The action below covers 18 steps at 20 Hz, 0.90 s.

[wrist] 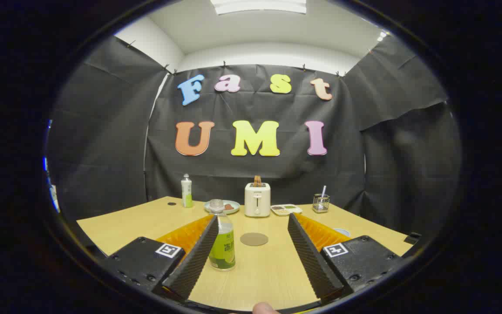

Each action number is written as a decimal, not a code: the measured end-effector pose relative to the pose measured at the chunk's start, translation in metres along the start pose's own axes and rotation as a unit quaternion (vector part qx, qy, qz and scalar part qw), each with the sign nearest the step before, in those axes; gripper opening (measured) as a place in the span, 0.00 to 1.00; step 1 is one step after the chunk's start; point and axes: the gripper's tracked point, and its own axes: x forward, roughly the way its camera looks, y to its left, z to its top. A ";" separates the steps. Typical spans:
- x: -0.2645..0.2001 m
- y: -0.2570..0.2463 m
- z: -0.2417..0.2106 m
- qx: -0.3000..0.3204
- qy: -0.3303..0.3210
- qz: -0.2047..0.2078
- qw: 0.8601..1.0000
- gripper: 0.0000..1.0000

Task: Take the bottle from table, then pour the juice into the cup, finally place the bottle on the coaster

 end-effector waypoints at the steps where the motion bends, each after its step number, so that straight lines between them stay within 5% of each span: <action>1: 0.000 0.001 0.001 -0.002 0.002 0.002 1.000 1.00; 18: 0.009 0.011 -0.002 -0.006 0.002 0.008 1.000 1.00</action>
